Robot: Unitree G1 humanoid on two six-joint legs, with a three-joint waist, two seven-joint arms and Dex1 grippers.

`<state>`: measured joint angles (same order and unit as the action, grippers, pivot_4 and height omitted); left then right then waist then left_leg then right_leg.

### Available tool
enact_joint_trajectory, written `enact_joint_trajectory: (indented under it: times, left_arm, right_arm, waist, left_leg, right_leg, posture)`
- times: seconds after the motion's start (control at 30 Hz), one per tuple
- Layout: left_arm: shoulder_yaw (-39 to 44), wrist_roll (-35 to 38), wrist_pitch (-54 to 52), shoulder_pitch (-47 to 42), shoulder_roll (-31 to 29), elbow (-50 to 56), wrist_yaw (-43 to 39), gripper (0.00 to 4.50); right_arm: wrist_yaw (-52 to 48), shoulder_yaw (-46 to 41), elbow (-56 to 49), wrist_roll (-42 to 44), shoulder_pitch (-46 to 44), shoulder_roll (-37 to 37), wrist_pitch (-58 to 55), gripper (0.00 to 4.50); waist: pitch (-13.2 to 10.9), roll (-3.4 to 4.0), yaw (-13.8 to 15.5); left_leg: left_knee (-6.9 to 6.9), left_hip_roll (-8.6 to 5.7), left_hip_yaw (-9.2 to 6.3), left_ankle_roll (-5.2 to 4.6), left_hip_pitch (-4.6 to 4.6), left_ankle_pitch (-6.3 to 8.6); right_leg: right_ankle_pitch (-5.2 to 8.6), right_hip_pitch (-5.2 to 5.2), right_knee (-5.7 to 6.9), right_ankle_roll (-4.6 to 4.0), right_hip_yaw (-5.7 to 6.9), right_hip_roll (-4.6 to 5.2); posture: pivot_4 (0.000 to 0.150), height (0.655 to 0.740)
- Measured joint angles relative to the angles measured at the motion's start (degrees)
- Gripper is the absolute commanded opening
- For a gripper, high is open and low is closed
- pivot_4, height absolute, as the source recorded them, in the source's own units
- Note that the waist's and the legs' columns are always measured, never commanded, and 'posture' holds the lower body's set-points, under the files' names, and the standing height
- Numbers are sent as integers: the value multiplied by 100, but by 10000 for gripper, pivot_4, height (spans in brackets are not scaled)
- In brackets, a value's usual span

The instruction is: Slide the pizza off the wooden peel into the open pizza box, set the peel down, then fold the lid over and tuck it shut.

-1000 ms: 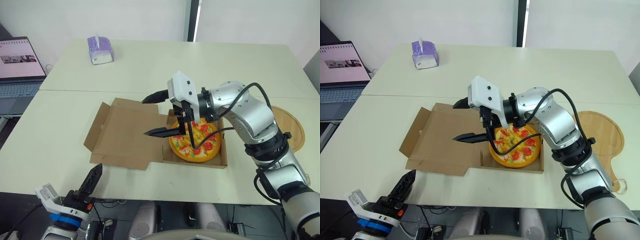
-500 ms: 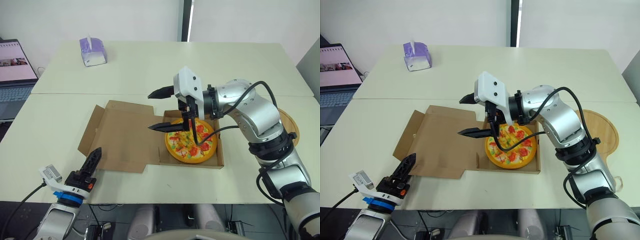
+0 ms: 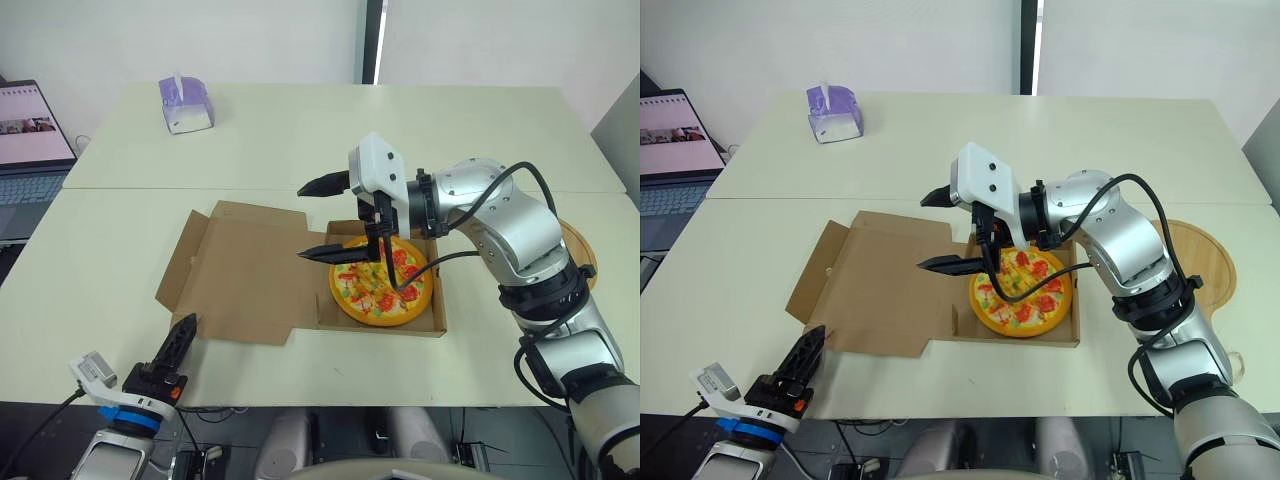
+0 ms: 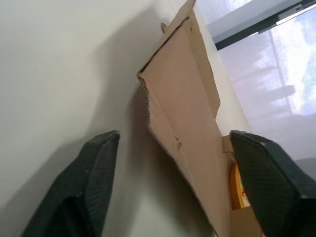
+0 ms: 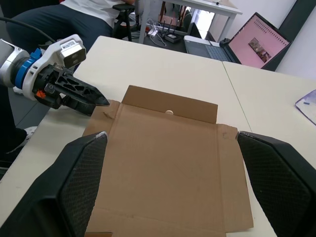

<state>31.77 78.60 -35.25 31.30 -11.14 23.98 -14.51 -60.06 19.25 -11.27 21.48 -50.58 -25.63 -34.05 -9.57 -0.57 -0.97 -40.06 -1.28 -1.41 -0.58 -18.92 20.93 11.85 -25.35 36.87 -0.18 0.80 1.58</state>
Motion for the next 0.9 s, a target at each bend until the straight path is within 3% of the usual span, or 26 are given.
enact_joint_trajectory:
  times: [0.3,0.67,0.77,0.9]
  left_arm:
    - [-23,-2,33,0,-111,-18,-5,318]
    - [-21,17,-8,-227,-516,-100,24,318]
    - [4,20,-57,-442,-832,-86,23,0]
    - [17,94,-82,-824,-1150,-42,130,0]
  right_arm:
    - [-1,0,13,-4,0,2,56,45000]
    - [-55,-13,292,-202,0,-123,248,45000]
    - [-32,-155,660,-296,-1,-217,464,35978]
    - [-113,-412,1217,-493,-1,-550,785,20676]
  waist:
    - [-2,-4,-1]
    - [-5,-9,-1]
    - [-6,-10,9]
    - [-8,-14,45]
  left_leg:
    - [0,0,-1,-1,0,0]
    - [0,0,-4,-1,0,0]
    - [0,0,-3,0,-2,0]
    - [1,-1,-2,3,-2,-2]
  right_leg:
    - [0,0,-1,0,1,0]
    - [0,0,-1,0,2,0]
    - [0,1,-1,0,2,1]
    - [0,0,-4,0,2,2]
  posture:
    - [1500,7400]
    - [1500,7400]
    - [1500,7400]
    - [1500,7400]
